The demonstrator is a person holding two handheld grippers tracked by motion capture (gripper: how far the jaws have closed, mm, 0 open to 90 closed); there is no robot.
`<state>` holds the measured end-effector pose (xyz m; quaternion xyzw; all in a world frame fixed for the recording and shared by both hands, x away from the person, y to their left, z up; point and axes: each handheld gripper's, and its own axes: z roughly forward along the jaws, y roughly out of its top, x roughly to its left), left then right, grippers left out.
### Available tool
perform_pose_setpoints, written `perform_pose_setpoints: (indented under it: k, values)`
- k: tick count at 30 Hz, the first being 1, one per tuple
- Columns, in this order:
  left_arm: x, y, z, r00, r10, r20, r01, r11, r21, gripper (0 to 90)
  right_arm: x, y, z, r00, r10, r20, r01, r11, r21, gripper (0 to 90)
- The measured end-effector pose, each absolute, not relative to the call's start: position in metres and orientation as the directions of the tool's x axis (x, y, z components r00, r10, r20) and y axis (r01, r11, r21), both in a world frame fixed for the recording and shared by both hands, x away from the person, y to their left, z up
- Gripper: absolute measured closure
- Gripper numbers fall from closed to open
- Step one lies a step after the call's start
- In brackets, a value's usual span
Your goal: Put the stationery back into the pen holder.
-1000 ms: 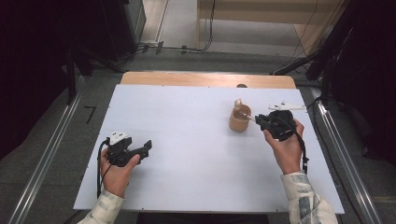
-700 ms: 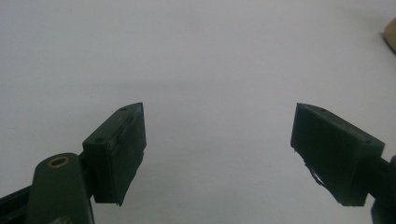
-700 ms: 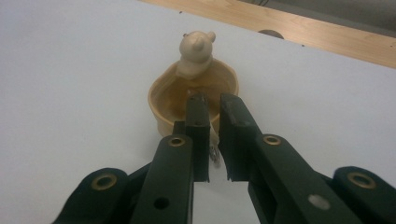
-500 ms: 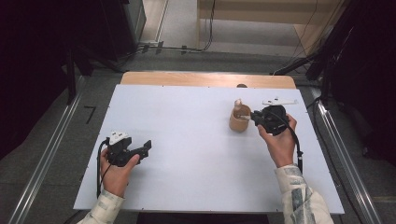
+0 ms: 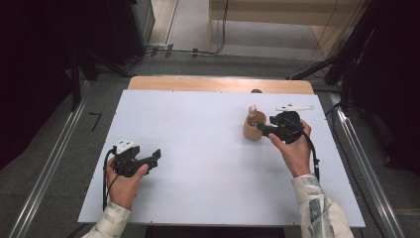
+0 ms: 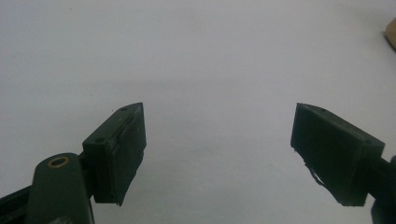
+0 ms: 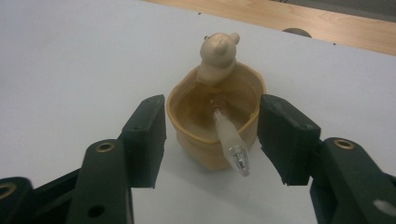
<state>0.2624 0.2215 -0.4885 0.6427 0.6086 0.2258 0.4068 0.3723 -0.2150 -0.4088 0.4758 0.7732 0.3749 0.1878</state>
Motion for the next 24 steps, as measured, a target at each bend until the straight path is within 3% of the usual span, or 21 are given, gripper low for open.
perform_pose_setpoints:
  k: [24]
  values:
    - [0.262, 0.222, -0.488, 0.149, 0.968, -0.203, 0.585, 0.079, 0.807, 17.9, 0.347, -0.235, -0.422, -0.473, 0.879, 0.056, 0.570, 0.257, 0.780, 28.9]
